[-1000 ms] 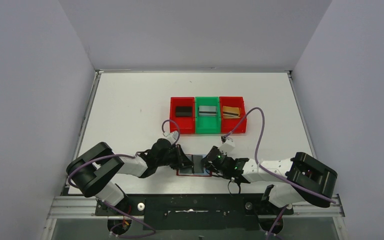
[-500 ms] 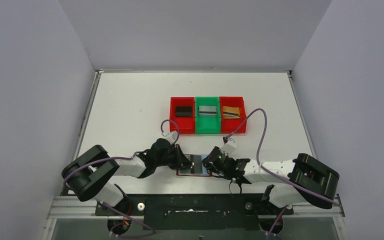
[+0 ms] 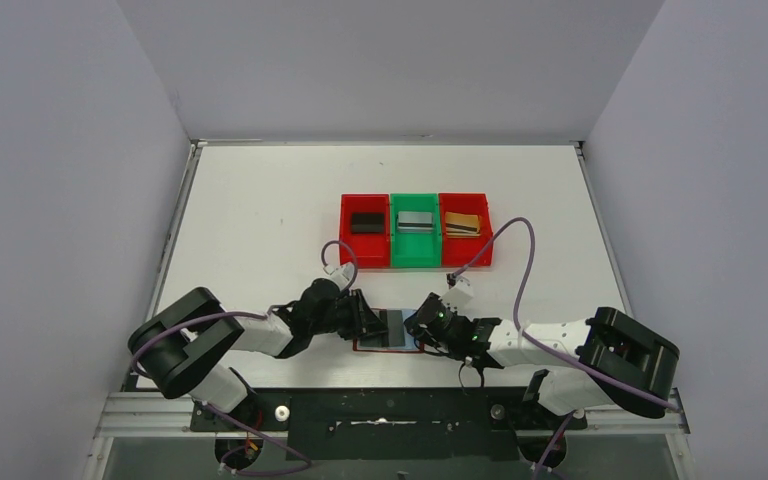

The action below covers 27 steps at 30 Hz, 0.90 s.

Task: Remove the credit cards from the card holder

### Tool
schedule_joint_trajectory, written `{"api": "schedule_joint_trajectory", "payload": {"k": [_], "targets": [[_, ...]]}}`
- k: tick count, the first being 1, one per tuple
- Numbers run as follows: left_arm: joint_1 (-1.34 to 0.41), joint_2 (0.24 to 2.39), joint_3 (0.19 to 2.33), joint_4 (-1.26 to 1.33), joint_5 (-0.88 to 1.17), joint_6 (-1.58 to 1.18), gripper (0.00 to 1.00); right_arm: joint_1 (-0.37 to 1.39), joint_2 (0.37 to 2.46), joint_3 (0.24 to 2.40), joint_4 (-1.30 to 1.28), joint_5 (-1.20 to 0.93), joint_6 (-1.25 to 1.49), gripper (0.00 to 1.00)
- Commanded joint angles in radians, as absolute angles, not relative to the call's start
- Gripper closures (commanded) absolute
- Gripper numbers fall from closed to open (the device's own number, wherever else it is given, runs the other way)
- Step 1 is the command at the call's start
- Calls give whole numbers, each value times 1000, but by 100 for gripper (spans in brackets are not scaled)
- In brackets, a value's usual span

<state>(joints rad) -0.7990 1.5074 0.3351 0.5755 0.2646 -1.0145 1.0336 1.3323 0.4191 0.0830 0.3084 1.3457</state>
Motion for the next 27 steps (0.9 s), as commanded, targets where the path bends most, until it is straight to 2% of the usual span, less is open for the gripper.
{"api": "schedule_joint_trajectory", "payload": {"k": [1, 9, 17, 27], "targets": [[-806, 1546, 310, 679, 268, -1042, 77, 1029, 1341, 384, 35, 339, 1334, 85], [-808, 1585, 253, 776, 217, -1081, 84, 1029, 1326, 375, 37, 341, 1339, 85], [-808, 1567, 242, 761, 200, -1078, 100, 1027, 1312, 370, 24, 349, 1344, 85], [-805, 1443, 274, 529, 127, -1006, 100, 1027, 1287, 362, 19, 360, 1348, 85]]}}
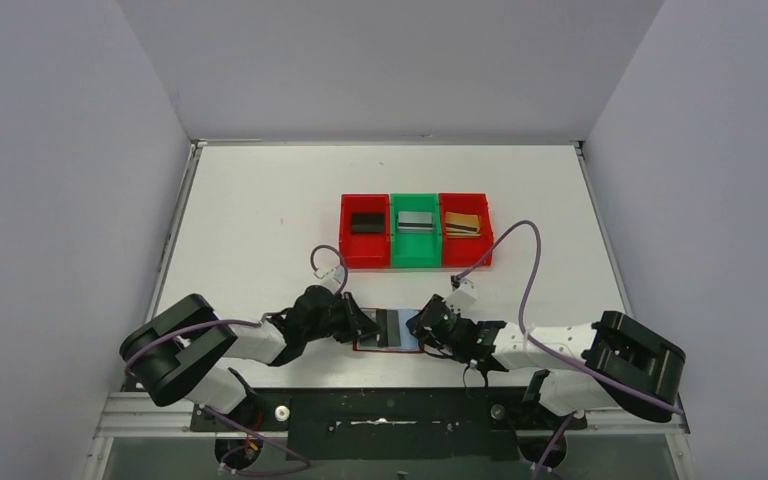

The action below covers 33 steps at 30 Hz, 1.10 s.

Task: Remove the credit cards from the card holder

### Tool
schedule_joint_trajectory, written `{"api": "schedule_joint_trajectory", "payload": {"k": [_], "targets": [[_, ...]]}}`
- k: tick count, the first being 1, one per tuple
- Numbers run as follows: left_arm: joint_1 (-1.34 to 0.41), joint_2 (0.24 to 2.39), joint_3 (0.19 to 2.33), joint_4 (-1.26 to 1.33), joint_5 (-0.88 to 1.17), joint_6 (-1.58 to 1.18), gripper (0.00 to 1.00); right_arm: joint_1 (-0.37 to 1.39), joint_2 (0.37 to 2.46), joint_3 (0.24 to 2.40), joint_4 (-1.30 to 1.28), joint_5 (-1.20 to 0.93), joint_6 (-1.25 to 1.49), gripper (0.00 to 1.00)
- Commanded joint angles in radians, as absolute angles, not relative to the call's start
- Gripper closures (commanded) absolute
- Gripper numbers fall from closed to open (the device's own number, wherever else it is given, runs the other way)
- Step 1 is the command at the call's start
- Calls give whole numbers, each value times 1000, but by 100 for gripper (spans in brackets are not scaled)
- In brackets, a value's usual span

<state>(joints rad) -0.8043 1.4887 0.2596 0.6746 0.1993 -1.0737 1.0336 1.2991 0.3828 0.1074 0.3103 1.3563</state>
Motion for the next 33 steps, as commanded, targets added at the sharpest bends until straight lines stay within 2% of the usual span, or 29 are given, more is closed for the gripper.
{"api": "schedule_joint_trajectory", "payload": {"k": [1, 9, 15, 21, 26, 31, 33], "targets": [[-804, 1434, 278, 510, 122, -1000, 100, 1027, 1285, 364, 16, 361, 1345, 85], [-802, 1406, 307, 446, 135, -972, 100, 1029, 1222, 409, 3, 362, 1243, 84], [-802, 1390, 326, 419, 138, -964, 100, 1037, 1182, 444, 115, 300, 1114, 80], [-802, 1383, 333, 406, 140, -959, 100, 1036, 1287, 505, 179, 217, 1073, 79], [-801, 1370, 343, 376, 138, -949, 100, 1037, 1392, 571, 2, 289, 1152, 81], [-801, 1351, 338, 391, 144, -941, 100, 1039, 1417, 545, -48, 307, 1209, 82], [-800, 1356, 333, 429, 160, -947, 93, 1040, 1424, 527, -21, 290, 1219, 82]]}}
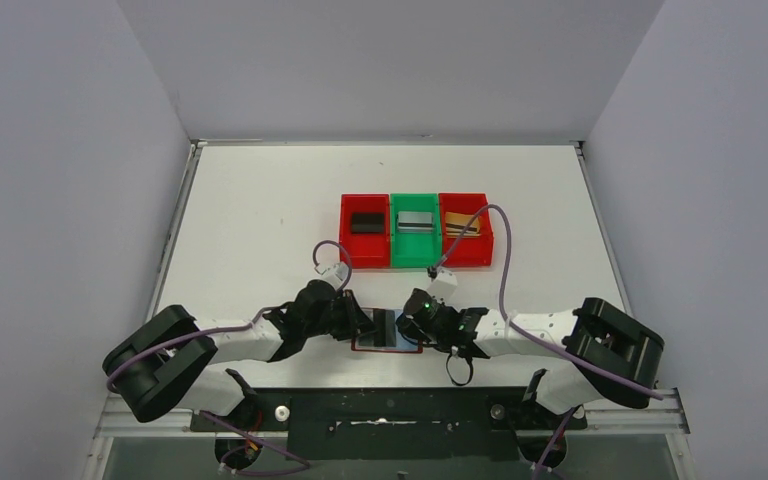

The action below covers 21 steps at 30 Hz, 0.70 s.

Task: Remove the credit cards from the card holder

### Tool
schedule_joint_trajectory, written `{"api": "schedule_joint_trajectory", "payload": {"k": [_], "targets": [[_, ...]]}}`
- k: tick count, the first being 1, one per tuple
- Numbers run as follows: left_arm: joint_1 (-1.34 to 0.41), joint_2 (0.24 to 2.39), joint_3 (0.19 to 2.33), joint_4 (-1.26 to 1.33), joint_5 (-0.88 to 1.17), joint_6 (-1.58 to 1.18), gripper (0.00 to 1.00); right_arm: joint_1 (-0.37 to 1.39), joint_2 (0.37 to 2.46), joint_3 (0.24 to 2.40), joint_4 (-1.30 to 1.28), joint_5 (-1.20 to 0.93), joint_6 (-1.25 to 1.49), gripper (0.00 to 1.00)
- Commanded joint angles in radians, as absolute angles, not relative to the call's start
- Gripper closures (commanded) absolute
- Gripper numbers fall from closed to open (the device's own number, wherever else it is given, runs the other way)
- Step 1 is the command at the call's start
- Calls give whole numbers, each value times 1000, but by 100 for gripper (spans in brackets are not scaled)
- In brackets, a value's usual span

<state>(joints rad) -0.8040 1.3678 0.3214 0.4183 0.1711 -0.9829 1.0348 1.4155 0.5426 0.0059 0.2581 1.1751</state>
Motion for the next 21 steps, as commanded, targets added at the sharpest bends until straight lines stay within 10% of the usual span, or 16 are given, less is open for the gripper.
{"api": "schedule_joint_trajectory", "payload": {"k": [1, 8, 21], "targets": [[-801, 1364, 332, 452, 176, -951, 88, 1039, 1428, 520, -8, 286, 1223, 82], [-802, 1456, 336, 593, 267, -993, 81, 1039, 1461, 484, 31, 272, 1272, 82], [-792, 1345, 330, 381, 129, -959, 100, 1035, 1385, 460, -1, 312, 1269, 82]]}}
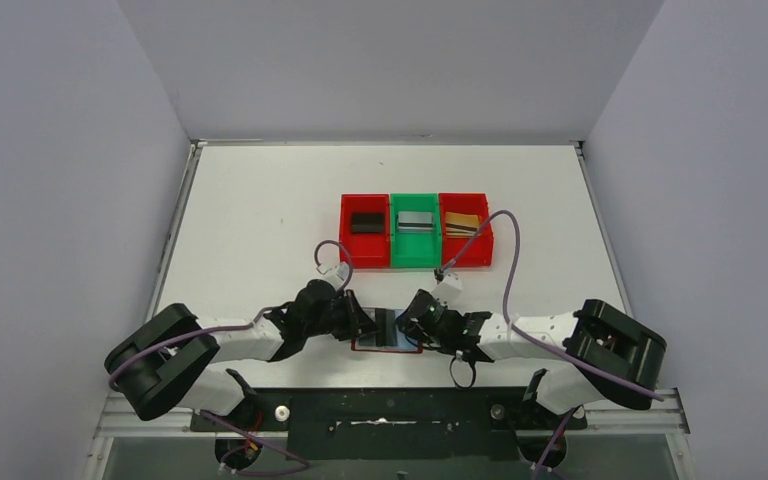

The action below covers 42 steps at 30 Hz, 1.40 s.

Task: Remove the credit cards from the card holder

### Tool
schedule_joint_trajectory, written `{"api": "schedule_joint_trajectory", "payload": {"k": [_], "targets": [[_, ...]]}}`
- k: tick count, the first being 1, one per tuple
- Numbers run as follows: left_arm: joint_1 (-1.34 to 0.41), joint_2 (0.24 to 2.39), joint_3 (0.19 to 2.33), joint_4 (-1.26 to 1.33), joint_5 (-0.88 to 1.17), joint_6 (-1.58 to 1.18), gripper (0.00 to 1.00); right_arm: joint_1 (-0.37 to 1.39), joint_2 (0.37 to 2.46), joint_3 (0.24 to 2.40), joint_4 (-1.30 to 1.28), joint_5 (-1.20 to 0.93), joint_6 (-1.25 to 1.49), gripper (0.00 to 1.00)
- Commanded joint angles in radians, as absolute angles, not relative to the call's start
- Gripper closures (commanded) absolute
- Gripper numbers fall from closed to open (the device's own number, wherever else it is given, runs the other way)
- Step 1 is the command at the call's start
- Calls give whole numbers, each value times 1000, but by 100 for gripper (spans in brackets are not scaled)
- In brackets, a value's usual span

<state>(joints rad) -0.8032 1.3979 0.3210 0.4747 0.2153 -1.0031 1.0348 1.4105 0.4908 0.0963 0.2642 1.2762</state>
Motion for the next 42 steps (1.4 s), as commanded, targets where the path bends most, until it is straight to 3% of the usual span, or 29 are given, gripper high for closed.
{"api": "schedule_joint_trajectory", "payload": {"k": [1, 16, 30, 42], "targets": [[-791, 1328, 330, 359, 117, -955, 100, 1034, 1378, 461, -7, 318, 1268, 82], [-769, 1122, 356, 139, 41, -901, 100, 1030, 1338, 577, -53, 317, 1117, 80], [-754, 1058, 354, 107, 32, -897, 100, 1056, 1465, 704, 80, 176, 1002, 76], [-746, 1039, 328, 149, 63, -911, 100, 1078, 1519, 703, -77, 263, 1093, 78]]}}
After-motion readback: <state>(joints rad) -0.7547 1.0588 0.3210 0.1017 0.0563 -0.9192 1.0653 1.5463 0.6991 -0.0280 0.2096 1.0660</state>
